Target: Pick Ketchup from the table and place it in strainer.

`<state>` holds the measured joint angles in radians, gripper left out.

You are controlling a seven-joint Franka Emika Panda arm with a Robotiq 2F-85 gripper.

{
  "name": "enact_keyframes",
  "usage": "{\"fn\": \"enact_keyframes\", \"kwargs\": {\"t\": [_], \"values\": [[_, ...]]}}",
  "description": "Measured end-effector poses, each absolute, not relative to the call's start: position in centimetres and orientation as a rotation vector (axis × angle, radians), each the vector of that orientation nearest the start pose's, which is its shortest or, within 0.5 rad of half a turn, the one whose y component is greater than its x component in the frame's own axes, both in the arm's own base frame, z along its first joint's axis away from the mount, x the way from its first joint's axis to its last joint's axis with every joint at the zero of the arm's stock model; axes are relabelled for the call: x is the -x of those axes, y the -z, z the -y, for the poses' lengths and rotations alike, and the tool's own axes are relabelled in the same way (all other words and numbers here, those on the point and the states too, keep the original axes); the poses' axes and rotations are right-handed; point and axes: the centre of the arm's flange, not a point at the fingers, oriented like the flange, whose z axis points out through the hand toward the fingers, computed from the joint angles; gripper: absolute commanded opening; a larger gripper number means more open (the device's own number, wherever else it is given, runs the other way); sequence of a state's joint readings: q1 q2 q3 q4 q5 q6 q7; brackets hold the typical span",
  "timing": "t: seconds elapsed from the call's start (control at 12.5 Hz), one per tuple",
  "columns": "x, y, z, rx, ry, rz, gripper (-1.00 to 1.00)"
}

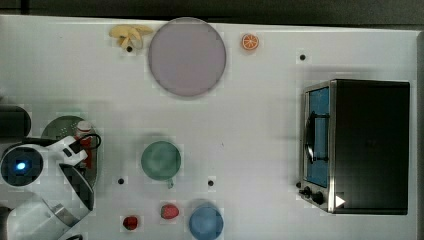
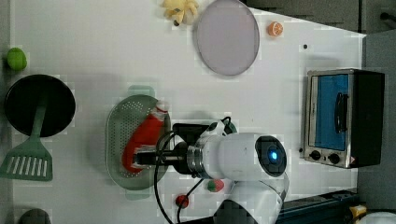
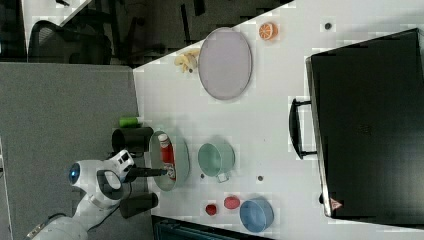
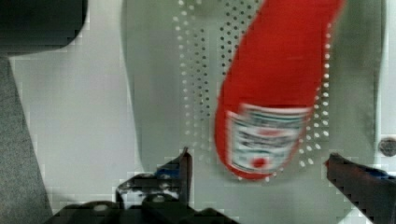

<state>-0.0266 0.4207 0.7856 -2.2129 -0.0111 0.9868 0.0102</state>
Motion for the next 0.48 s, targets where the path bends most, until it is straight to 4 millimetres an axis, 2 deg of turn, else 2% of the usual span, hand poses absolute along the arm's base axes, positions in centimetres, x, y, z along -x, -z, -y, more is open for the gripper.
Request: {"fn": "enact_keyframes", "kwargs": {"t": [0.24, 0.32, 0.48], "values": [[-40.8, -25.3, -37.8, 2.892, -0.224, -0.163, 1.0], [-41.0, -26.2, -37.6, 2.902, -0.195, -0.167, 1.0], [-41.7, -29.7, -36.5, 2.921, -0.076, -0.194, 1.0]]}}
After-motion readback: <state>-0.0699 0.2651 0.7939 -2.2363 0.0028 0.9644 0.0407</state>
